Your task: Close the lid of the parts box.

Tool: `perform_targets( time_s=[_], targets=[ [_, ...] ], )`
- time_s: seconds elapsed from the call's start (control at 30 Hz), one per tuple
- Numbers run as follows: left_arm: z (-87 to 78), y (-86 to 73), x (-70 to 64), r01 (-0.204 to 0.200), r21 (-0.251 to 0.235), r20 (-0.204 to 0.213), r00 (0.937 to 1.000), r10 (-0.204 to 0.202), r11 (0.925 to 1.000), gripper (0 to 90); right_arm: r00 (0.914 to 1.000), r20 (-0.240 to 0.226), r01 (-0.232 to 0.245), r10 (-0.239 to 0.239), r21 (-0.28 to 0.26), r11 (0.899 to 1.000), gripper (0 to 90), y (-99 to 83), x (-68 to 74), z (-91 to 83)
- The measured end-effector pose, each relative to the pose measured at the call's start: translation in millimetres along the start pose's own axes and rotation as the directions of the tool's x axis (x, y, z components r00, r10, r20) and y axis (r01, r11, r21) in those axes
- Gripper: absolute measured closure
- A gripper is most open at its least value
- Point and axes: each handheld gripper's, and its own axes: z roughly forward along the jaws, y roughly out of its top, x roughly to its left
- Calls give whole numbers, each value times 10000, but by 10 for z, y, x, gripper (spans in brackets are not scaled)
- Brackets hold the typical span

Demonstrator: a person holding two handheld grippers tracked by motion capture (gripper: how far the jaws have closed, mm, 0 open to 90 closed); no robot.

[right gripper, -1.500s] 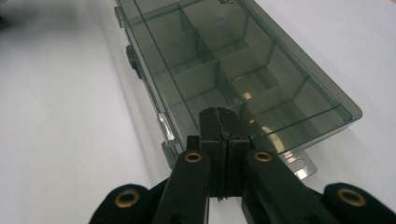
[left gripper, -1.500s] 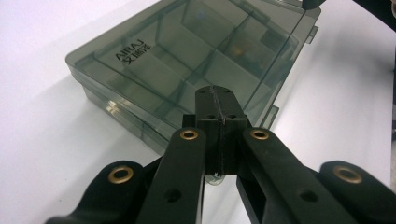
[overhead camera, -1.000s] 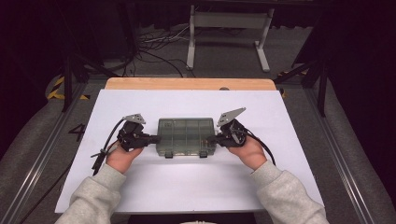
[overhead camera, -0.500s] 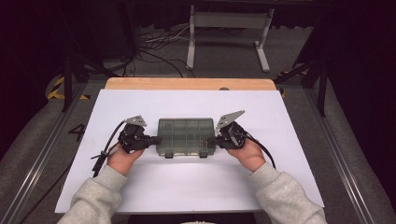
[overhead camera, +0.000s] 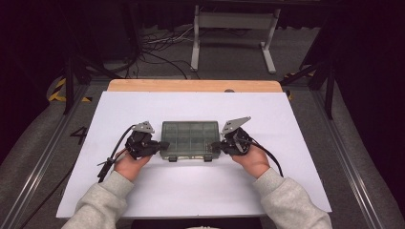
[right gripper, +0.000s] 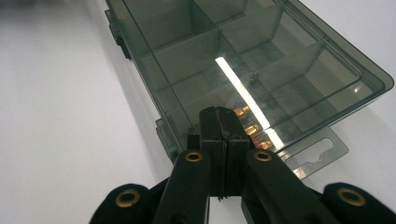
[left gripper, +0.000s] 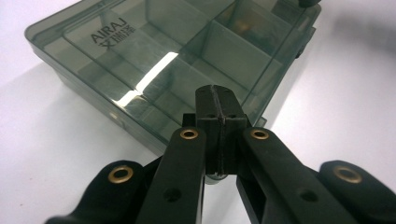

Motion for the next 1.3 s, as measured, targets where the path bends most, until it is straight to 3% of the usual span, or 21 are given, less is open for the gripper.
perform_targets(
  time_s=[0.07,0.2,0.4,0.53,0.73,0.83,0.97,1.1,1.27,1.3],
  targets=[
    [-2,-2,19,119,2,174,9998,-119,9999,895,10000,22,-47,47,-22,10000,900,-3,5,-2],
    [1,14,-23,-44,33,-136,9999,45,10000,895,9998,170,100,-101,75,9999,900,17,22,-1],
    [-66,33,-35,-9,-418,125,9999,15,9991,889,9997,213,148,-135,-593,9981,752,55,48,-112],
    [-168,58,-78,-150,-1003,61,9999,156,9948,800,9984,480,346,-293,-1142,9929,618,93,76,-234],
    [-288,55,-129,-181,-1609,37,9998,189,9868,604,9954,820,657,-496,-2075,9760,373,102,134,-439],
    [-337,44,-159,-339,-2054,-138,9994,317,9781,430,9941,980,690,-458,-2480,9663,255,85,160,-535],
    [-428,18,-183,-298,-2542,8,9995,310,9667,328,9926,1163,681,-336,-3067,9494,135,37,181,-661],
    [-503,7,-211,-391,-2979,-110,9992,376,9538,234,9912,1310,631,-183,-3468,9358,48,-32,200,-769],
    [-572,-8,-255,-487,-3179,-177,9988,454,9469,122,9898,1423,644,-81,-3955,9162,5,-139,201,-900],
    [-586,-17,-259,-469,-3307,-167,9989,439,9426,105,9902,1395,608,-39,-4060,9118,4,-162,197,-925]
  ],
)
